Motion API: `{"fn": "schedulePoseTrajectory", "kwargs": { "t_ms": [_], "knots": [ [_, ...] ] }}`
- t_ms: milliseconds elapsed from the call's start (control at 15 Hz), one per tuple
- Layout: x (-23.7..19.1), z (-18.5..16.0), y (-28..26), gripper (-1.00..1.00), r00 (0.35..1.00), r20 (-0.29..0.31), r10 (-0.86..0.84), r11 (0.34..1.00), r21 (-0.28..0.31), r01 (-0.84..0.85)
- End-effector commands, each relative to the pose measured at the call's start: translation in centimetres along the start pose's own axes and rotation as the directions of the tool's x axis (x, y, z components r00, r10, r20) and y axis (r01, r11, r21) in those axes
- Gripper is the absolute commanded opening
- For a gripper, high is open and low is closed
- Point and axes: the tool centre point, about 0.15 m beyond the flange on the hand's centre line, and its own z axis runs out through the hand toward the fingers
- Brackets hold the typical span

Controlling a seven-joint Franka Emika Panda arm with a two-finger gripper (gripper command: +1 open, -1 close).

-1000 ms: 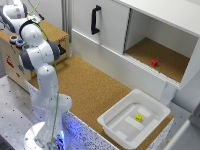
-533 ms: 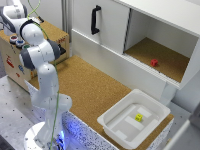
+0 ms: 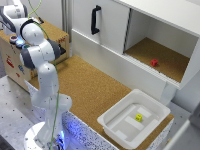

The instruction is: Move the blue light switch to turn on the blue light

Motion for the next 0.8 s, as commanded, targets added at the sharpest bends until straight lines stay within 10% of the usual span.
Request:
{"fn": "schedulePoseTrajectory", "kwargs": {
  "t_ms": [0, 67, 733],
  "knots": [
    [0.3, -5.0, 0.7, -1.00, 0.991, 0.099, 0.091, 0.994, -0.070, -0.084],
    [0.5, -4.8, 0.7, 1.00, 0.989, 0.094, 0.116, 0.992, -0.065, -0.110],
    [0.8, -3.0, 0.2, 1.00, 0.954, -0.005, 0.300, 0.954, -0.025, -0.300]
  ]
}}
